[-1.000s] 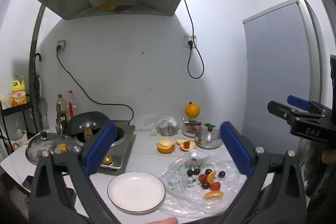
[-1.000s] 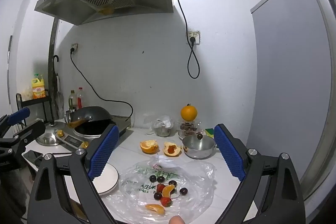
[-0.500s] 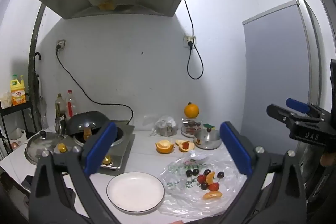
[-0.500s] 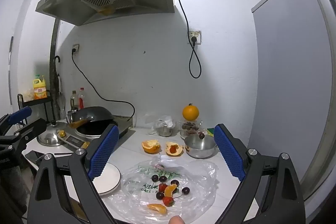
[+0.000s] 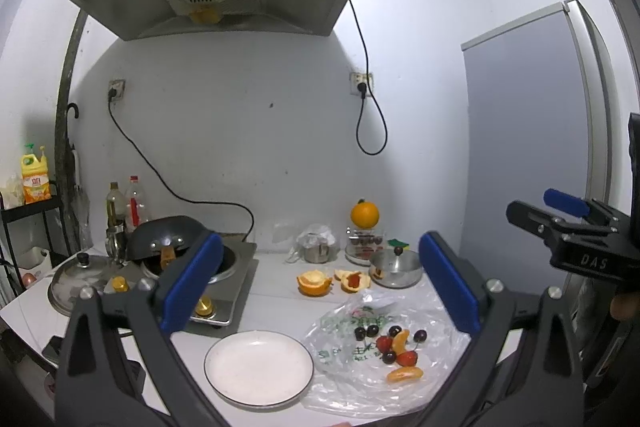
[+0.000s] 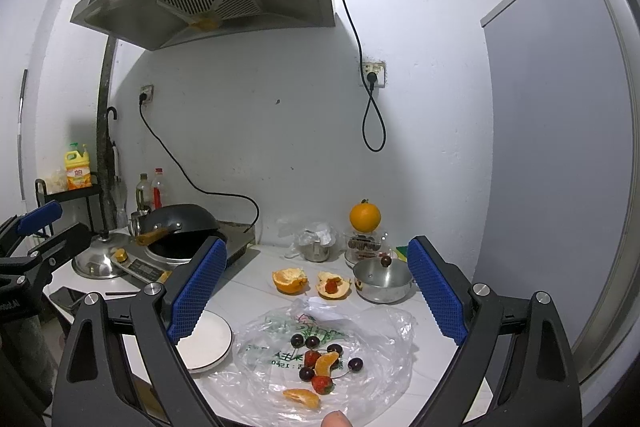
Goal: Organize fruits
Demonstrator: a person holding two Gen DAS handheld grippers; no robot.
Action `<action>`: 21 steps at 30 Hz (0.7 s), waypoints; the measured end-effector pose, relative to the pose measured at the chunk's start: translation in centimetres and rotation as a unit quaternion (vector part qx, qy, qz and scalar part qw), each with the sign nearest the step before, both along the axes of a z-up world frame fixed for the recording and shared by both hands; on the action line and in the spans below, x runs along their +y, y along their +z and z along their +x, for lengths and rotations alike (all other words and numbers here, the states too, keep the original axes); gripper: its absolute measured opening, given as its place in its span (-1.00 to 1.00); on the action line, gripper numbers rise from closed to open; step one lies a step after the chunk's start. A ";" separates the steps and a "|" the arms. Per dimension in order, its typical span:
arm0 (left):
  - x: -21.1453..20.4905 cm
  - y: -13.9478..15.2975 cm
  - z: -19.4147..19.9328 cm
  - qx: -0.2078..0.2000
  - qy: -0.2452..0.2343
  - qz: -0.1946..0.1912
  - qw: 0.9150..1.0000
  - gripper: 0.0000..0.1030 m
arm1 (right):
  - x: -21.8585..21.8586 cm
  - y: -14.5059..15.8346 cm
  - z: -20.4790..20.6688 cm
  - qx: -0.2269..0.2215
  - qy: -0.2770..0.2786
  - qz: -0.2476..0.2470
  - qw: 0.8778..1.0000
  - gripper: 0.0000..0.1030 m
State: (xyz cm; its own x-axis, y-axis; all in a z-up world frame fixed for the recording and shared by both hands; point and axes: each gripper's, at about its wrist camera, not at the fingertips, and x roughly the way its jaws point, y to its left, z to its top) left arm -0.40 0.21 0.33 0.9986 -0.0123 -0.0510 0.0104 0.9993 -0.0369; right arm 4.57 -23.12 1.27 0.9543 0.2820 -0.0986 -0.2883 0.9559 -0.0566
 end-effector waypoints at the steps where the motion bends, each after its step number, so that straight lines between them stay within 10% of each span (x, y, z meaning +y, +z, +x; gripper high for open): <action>1: 0.0 0.0 0.0 0.000 0.000 0.000 1.000 0.94 | 0.1 0.0 0.0 0.000 0.000 -0.001 1.000 0.82; 21: 0.0 0.1 -0.1 -0.001 -0.003 0.002 1.000 0.94 | 0.2 -0.4 -0.1 0.004 0.004 -0.005 1.000 0.82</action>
State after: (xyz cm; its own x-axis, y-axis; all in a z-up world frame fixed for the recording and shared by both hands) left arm -0.54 0.20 0.44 0.9986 -0.0175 -0.0499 0.0159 0.9993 -0.0338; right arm 4.52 -22.94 0.86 0.9515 0.2879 -0.1087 -0.2957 0.9531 -0.0647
